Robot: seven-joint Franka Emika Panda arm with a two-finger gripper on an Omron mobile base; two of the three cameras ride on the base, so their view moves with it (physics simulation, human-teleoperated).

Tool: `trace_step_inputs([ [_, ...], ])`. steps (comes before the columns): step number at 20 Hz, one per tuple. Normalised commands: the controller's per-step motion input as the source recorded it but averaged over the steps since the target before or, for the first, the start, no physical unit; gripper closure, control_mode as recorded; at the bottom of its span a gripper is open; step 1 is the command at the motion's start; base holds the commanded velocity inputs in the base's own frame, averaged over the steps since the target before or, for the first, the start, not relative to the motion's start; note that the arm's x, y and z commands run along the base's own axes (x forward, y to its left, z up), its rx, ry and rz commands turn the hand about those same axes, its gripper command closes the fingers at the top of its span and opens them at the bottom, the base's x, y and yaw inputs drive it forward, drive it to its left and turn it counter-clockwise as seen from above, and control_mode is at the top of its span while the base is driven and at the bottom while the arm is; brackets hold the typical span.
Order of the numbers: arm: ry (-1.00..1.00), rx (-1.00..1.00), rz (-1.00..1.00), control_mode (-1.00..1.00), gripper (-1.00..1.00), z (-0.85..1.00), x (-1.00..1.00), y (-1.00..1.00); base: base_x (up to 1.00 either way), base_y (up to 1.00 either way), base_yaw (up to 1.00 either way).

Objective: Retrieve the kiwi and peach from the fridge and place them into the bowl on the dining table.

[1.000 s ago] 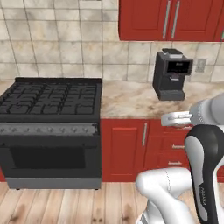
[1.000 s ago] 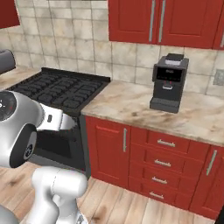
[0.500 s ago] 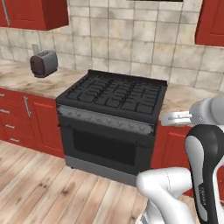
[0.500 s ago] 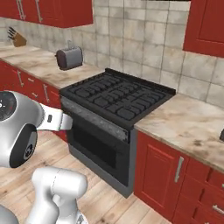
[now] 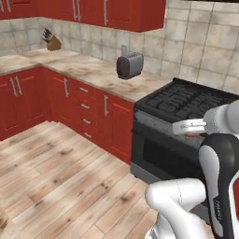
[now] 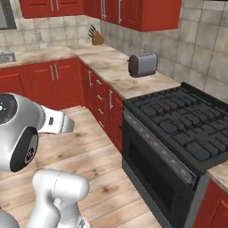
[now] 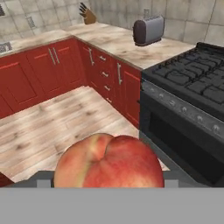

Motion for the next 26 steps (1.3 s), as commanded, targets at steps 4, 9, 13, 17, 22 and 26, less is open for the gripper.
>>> trace_step_inputs([
  [4, 0.0, 0.0, 0.0, 1.0, 1.0, 0.0, 0.0, 0.0, 0.92, 0.53, 0.54],
  [9, 0.0, 0.0, 0.0, 1.0, 1.0, 0.0, 0.0, 0.0, 1.0, 0.24, 0.46],
  [13, 0.0, 0.0, 0.0, 1.0, 1.0, 0.0, 0.0, 0.0, 1.0, 0.03, 0.5],
  [17, 0.0, 0.0, 0.0, 1.0, 1.0, 0.0, 0.0, 0.0, 1.0, 0.0, 0.6],
  [22, 0.0, 0.0, 0.0, 1.0, 1.0, 0.0, 0.0, 0.0, 1.0, -0.07, 0.65],
  [26, 0.0, 0.0, 0.0, 1.0, 1.0, 0.0, 0.0, 0.0, 1.0, -0.07, 0.55],
])
